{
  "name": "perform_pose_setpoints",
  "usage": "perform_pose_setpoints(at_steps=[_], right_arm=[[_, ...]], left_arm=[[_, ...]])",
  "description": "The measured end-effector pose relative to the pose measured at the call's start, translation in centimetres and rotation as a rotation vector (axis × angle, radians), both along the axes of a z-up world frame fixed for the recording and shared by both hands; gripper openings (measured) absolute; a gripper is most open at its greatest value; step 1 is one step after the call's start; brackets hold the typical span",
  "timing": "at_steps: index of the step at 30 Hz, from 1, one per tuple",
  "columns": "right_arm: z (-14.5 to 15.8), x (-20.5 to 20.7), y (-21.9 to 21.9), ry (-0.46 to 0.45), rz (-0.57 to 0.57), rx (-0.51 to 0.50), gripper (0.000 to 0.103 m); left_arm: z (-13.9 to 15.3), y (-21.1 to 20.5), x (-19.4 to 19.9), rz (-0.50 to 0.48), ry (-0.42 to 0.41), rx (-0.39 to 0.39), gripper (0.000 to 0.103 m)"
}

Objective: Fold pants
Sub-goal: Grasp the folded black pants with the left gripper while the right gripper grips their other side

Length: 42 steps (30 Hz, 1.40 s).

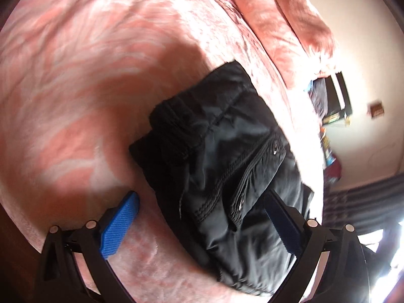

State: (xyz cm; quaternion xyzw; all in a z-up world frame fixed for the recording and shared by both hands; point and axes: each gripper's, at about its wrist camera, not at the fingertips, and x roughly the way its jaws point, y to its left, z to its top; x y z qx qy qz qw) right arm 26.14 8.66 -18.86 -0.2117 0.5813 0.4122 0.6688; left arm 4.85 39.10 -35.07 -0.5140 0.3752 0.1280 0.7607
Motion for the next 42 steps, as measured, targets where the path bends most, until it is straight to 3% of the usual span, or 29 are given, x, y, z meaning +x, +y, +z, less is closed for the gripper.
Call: perform_pose_setpoints(at_steps=[4,8,11,19,24,28,29,30,31,33,34,37,42], right_arm=[[0.1,3.2,10.7,0.203,0.206,0.049,0.087],[-3.4,4.9,21.4,0.292,0.358,-0.018,0.087],[-6.4,5.2,26.9,0.338,0.418,-0.066,0.087],[-11.6,4.3,30.8,0.404,0.546,-0.166,0.090],[-13.4,4.5,32.1,0.382,0.562,-0.210,0.089],[-13.8,4.3,32.5,0.385,0.568,-0.213,0.091],[-13.9,4.0,32.7,0.383,0.569,-0.207,0.087],[-13.8,3.8,32.7,0.382,0.570,-0.191,0.079],[-13.8,3.6,32.8,0.391,0.573,-0.178,0.058],[-13.2,3.3,32.4,0.370,0.575,-0.173,0.043],[-12.6,3.2,32.0,0.364,0.580,-0.163,0.032],[-9.8,3.3,30.6,0.361,0.577,-0.095,0.026],[-3.6,3.5,27.0,0.290,0.557,-0.002,0.025]], left_arm=[[-0.6,1.6,-0.4,0.053,-0.053,-0.131,0.099],[-1.8,3.5,-0.6,0.104,-0.101,-0.256,0.099],[-2.1,4.1,-0.3,0.106,-0.127,-0.294,0.099],[-2.1,4.1,0.3,0.111,-0.098,-0.267,0.098],[-1.9,3.3,-0.3,0.161,-0.058,-0.260,0.084],[-2.1,3.1,-0.6,0.173,-0.042,-0.242,0.082],[-2.1,3.0,-0.5,0.178,-0.036,-0.232,0.075],[-2.1,2.8,-0.5,0.176,-0.017,-0.222,0.060],[-2.2,2.8,-0.6,0.178,-0.004,-0.214,0.054],[-2.5,3.0,-1.1,0.194,-0.012,-0.239,0.033],[-2.5,2.9,-1.4,0.200,-0.025,-0.253,0.032],[-0.4,2.2,-1.7,0.191,-0.043,-0.192,0.030],[5.0,0.3,-1.3,0.131,-0.092,-0.080,0.029]])
